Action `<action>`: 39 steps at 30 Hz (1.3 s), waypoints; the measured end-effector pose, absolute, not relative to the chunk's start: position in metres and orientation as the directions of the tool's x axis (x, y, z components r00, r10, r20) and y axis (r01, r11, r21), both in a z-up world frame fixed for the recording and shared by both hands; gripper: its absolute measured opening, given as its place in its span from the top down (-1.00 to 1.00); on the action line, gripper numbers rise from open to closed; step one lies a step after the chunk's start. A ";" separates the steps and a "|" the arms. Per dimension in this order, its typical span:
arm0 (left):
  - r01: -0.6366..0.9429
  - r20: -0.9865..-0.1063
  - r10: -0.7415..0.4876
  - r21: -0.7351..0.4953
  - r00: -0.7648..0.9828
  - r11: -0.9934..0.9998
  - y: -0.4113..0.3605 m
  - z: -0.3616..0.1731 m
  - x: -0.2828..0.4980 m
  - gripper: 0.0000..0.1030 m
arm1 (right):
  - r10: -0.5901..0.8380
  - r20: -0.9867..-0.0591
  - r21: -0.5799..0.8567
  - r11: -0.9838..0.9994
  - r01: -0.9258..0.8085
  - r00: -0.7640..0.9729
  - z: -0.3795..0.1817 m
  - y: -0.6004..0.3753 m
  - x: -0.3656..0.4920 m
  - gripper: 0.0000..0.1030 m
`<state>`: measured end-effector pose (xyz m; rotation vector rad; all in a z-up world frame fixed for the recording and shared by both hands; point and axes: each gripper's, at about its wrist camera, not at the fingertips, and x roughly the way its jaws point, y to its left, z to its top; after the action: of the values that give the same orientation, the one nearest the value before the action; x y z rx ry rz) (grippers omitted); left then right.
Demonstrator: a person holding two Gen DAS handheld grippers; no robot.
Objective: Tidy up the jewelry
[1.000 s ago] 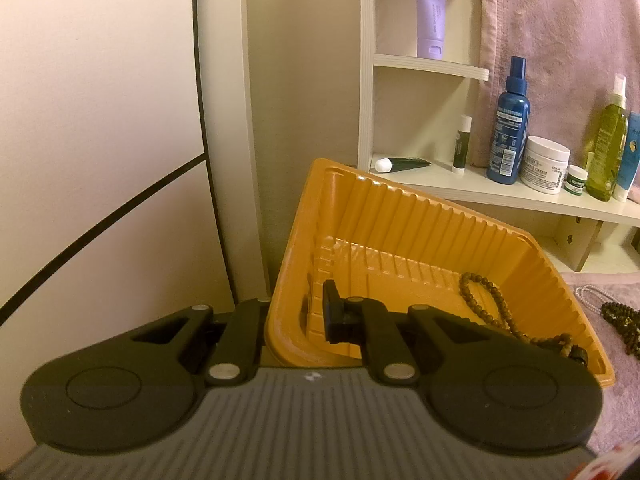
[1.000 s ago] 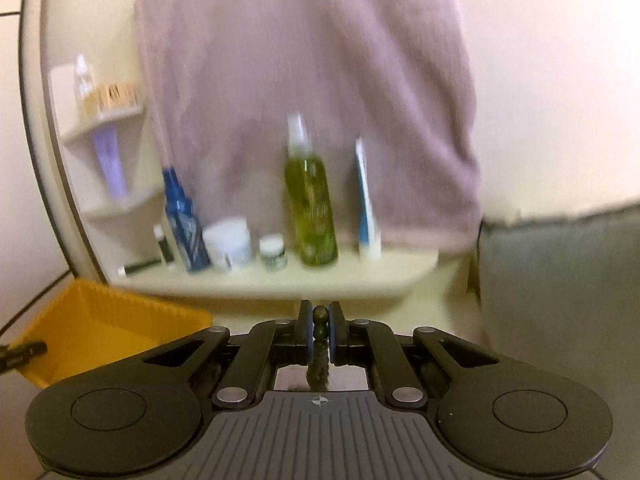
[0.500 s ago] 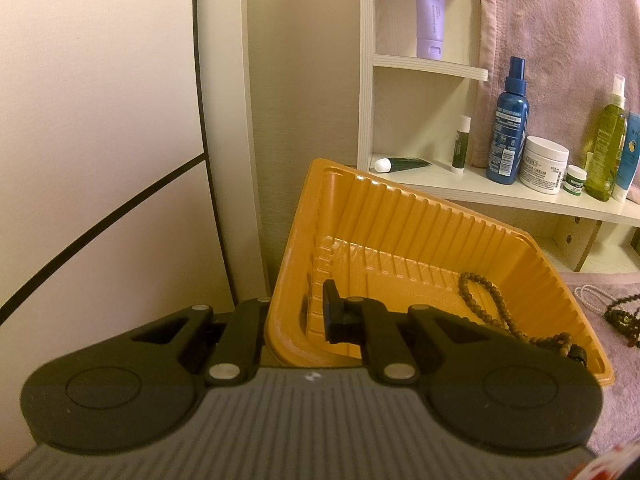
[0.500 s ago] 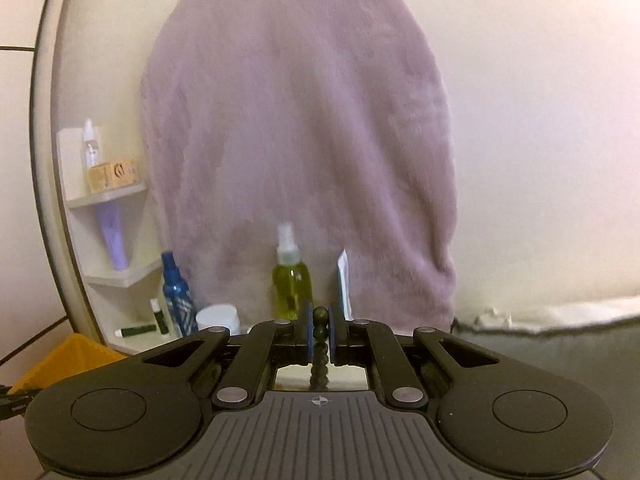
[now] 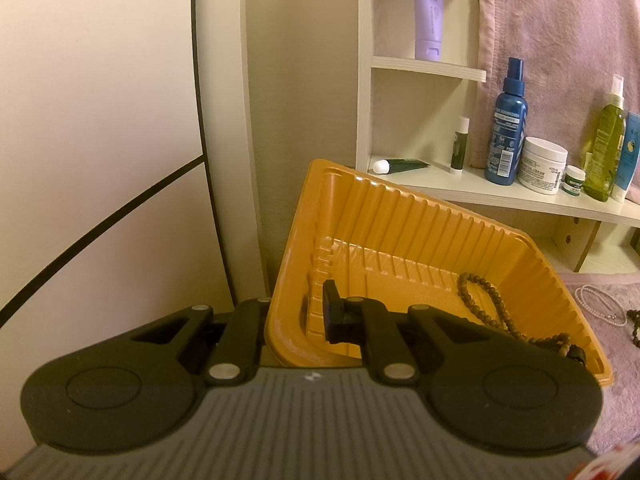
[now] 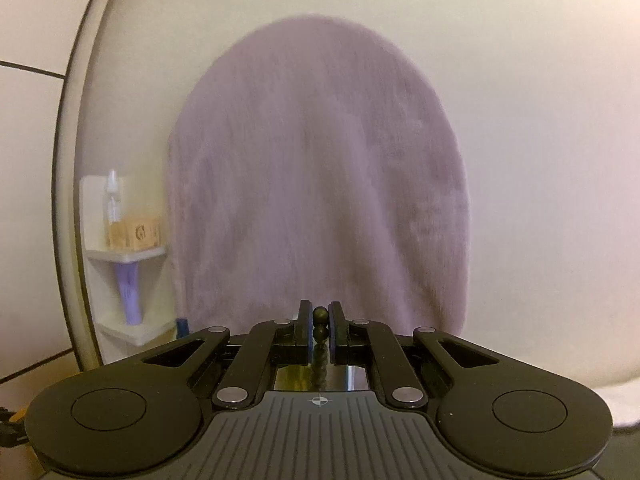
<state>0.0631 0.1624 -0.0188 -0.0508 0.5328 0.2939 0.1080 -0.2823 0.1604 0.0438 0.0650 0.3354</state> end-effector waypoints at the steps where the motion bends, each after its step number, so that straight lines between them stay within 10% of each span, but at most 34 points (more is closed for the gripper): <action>1: -0.290 -0.507 0.263 0.028 0.820 0.957 0.162 -0.019 0.063 0.79 | 0.327 -0.042 0.051 0.944 -0.325 0.944 0.165 -0.282 0.108 0.86; 9: -0.290 -0.508 0.264 0.029 0.820 0.957 0.161 -0.017 0.063 0.80 | 0.330 0.050 0.039 0.943 -0.332 0.943 0.186 -0.280 0.103 0.86; 29: -0.291 -0.512 0.264 0.030 0.817 0.956 0.161 -0.017 0.063 0.79 | 0.485 -0.609 0.350 0.874 -0.337 0.628 -0.006 -0.259 0.193 0.84; 33: -0.292 -0.515 0.265 0.029 0.815 0.956 0.162 -0.018 0.064 0.79 | 0.423 -0.683 0.264 0.903 -0.338 0.596 -0.035 -0.260 0.185 0.22; 39: -0.293 -0.519 0.267 0.034 0.812 0.956 0.162 -0.018 0.065 0.79 | 0.341 -0.667 0.227 0.940 -0.256 0.663 -0.047 -0.301 0.190 0.32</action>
<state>0.0649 0.1617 -0.0181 -0.0487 0.5464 0.2992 0.1904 -0.3007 -0.0469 0.1168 0.7767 0.3380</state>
